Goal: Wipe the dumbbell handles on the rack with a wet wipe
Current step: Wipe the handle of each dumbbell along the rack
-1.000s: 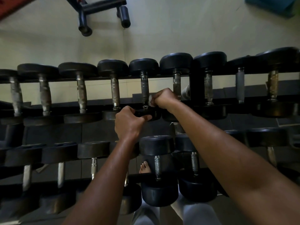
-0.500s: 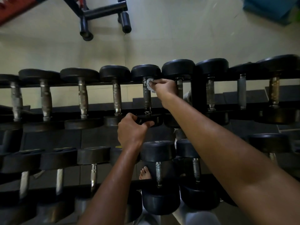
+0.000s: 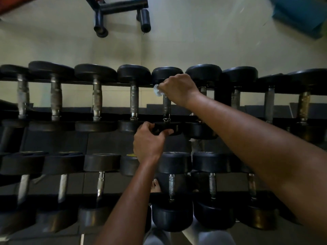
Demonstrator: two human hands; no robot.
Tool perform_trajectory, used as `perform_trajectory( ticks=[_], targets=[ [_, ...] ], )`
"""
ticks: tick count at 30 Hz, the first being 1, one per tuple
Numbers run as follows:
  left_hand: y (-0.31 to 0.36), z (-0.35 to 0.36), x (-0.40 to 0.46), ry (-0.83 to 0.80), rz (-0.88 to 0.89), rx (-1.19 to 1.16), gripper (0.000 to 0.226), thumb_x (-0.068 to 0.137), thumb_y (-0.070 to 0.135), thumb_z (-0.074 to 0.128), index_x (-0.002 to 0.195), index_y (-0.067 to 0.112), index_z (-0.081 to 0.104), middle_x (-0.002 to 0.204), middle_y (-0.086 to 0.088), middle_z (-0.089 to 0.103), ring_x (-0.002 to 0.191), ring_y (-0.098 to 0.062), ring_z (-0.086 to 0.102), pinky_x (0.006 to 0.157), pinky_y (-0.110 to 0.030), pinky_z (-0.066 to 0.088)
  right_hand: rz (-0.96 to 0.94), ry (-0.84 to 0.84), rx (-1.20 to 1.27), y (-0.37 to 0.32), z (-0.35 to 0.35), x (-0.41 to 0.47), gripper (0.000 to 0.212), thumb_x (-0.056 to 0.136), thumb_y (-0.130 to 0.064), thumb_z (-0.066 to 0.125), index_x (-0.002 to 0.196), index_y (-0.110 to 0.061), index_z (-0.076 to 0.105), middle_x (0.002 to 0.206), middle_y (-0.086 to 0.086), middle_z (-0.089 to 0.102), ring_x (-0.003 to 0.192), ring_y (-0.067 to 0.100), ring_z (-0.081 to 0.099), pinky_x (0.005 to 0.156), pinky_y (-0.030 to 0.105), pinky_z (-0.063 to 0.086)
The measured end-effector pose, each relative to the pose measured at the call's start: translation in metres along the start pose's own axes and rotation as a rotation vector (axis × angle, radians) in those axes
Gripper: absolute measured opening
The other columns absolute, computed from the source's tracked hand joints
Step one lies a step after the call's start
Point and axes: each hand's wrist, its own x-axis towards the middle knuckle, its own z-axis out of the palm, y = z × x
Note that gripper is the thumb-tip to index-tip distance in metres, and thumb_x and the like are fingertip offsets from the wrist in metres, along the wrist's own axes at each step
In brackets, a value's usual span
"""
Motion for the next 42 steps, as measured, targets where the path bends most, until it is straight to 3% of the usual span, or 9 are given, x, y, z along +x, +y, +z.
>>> perform_trajectory(
  ticks=[3, 10, 15, 19, 22, 28, 32, 36, 42],
  targets=[
    [0.001, -0.001, -0.003, 0.009, -0.028, -0.034, 0.052, 0.071, 0.063, 0.092, 0.105, 0.028, 0.071, 0.104, 0.013, 0.071, 0.093, -0.007, 0.066, 0.07, -0.027, 0.05, -0.049, -0.117, 0.051, -0.005, -0.01, 0.003, 0.026, 0.102, -0.013, 0.062, 0.11, -0.03, 0.079, 0.089, -0.005, 0.077, 0.076, 0.025, 0.074, 0.066, 0.035, 0.059],
    [0.004, -0.004, -0.002, 0.006, -0.047, -0.017, 0.055, 0.069, 0.065, 0.092, 0.106, 0.029, 0.072, 0.107, 0.011, 0.074, 0.095, -0.011, 0.068, 0.075, -0.03, 0.053, -0.211, -0.37, 0.212, -0.014, -0.021, -0.013, 0.034, 0.103, -0.028, 0.067, 0.137, -0.03, 0.068, 0.121, -0.004, 0.072, 0.105, 0.018, 0.066, 0.079, 0.032, 0.049],
    [0.003, -0.004, -0.002, 0.004, -0.047, -0.001, 0.057, 0.069, 0.067, 0.092, 0.106, 0.03, 0.071, 0.106, 0.014, 0.073, 0.092, -0.011, 0.067, 0.071, -0.03, 0.052, -0.182, -0.359, 0.343, -0.027, -0.007, -0.024, 0.027, 0.101, -0.028, 0.071, 0.128, -0.031, 0.072, 0.099, -0.014, 0.06, 0.091, 0.011, 0.057, 0.07, 0.027, 0.042],
    [0.004, -0.004, -0.002, -0.014, -0.042, 0.015, 0.055, 0.07, 0.066, 0.092, 0.106, 0.031, 0.07, 0.1, 0.019, 0.066, 0.09, -0.008, 0.064, 0.068, -0.027, 0.047, 0.04, -0.334, 0.696, -0.018, 0.0, -0.042, 0.015, 0.096, -0.035, 0.077, 0.111, -0.034, 0.078, 0.1, -0.02, 0.064, 0.093, 0.006, 0.062, 0.081, 0.031, 0.055],
    [0.006, -0.004, -0.003, 0.004, -0.045, 0.038, 0.056, 0.067, 0.069, 0.091, 0.104, 0.034, 0.068, 0.103, 0.015, 0.07, 0.092, -0.011, 0.067, 0.074, -0.032, 0.056, 0.35, -0.237, 1.086, 0.0, 0.008, -0.073, 0.013, 0.094, -0.033, 0.081, 0.107, -0.031, 0.08, 0.109, -0.015, 0.071, 0.101, 0.003, 0.064, 0.09, 0.031, 0.056],
    [0.025, 0.0, -0.014, -0.004, -0.065, 0.117, 0.06, 0.076, 0.063, 0.089, 0.117, 0.027, 0.062, 0.113, 0.006, 0.066, 0.096, -0.015, 0.067, 0.077, -0.036, 0.058, 0.741, -0.067, 1.435, 0.037, 0.014, -0.152, 0.017, 0.094, -0.027, 0.083, 0.11, -0.022, 0.08, 0.107, -0.004, 0.077, 0.102, 0.011, 0.074, 0.085, 0.029, 0.063],
    [0.045, 0.022, -0.046, 0.074, 0.058, 0.131, 0.052, 0.091, 0.05, 0.083, 0.127, 0.019, 0.06, 0.125, 0.0, 0.056, 0.097, -0.012, 0.06, 0.073, -0.026, 0.047, 0.777, -0.076, 1.682, 0.049, 0.012, -0.178, 0.021, 0.097, -0.008, 0.078, 0.116, -0.015, 0.071, 0.116, 0.01, 0.071, 0.107, 0.022, 0.075, 0.083, 0.035, 0.067],
    [0.069, 0.06, -0.069, -0.046, 0.146, 0.082, 0.055, 0.089, 0.058, 0.082, 0.126, 0.022, 0.064, 0.12, 0.006, 0.057, 0.103, -0.007, 0.058, 0.072, -0.01, 0.037, 0.728, -0.092, 1.724, 0.065, 0.016, -0.188, 0.034, 0.101, -0.005, 0.07, 0.132, -0.021, 0.069, 0.122, 0.009, 0.069, 0.108, 0.022, 0.076, 0.087, 0.036, 0.066],
    [0.081, 0.094, -0.068, 0.004, 0.036, -0.005, 0.071, 0.068, 0.058, 0.097, 0.121, 0.021, 0.068, 0.115, 0.004, 0.066, 0.103, -0.013, 0.065, 0.091, -0.036, 0.062, 0.712, -0.137, 1.581, 0.089, 0.02, -0.186, 0.038, 0.096, -0.011, 0.079, 0.132, -0.02, 0.072, 0.122, -0.003, 0.071, 0.112, 0.012, 0.07, 0.095, 0.03, 0.062]
  ],
)
